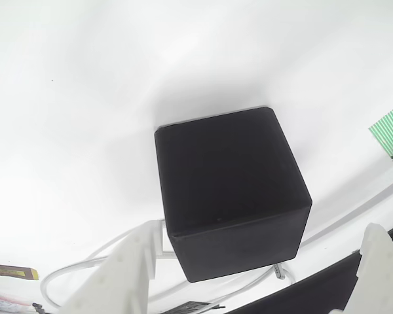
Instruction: Stack 3 Blocks on the chosen place.
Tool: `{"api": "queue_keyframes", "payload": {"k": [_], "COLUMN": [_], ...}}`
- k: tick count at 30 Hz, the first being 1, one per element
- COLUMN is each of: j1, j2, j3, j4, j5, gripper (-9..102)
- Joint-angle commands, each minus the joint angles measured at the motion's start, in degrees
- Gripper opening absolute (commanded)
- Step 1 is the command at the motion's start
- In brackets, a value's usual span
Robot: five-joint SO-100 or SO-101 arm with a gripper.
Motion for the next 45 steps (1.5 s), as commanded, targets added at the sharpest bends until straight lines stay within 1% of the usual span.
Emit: {"api": "queue_keyframes", "payload": {"k": [1,8,24,29,34,39,45], "j1": [0.26,0.53,0.79,0.79,0.79,0.97,1.58], "j2": [-0.97,-5.45,-12.13,-12.74,-12.92,-12.48,-5.98], "j3": [-4.83,-9.58,-15.29,-15.73,-15.21,-14.94,-11.95], "j4": [-0.97,-0.97,-1.58,-1.58,-1.58,-1.58,-1.23], "j5": [-0.26,-1.23,-2.46,-2.46,-2.46,-2.46,-2.46], "gripper": [38,38,37,32,23,18,14]}}
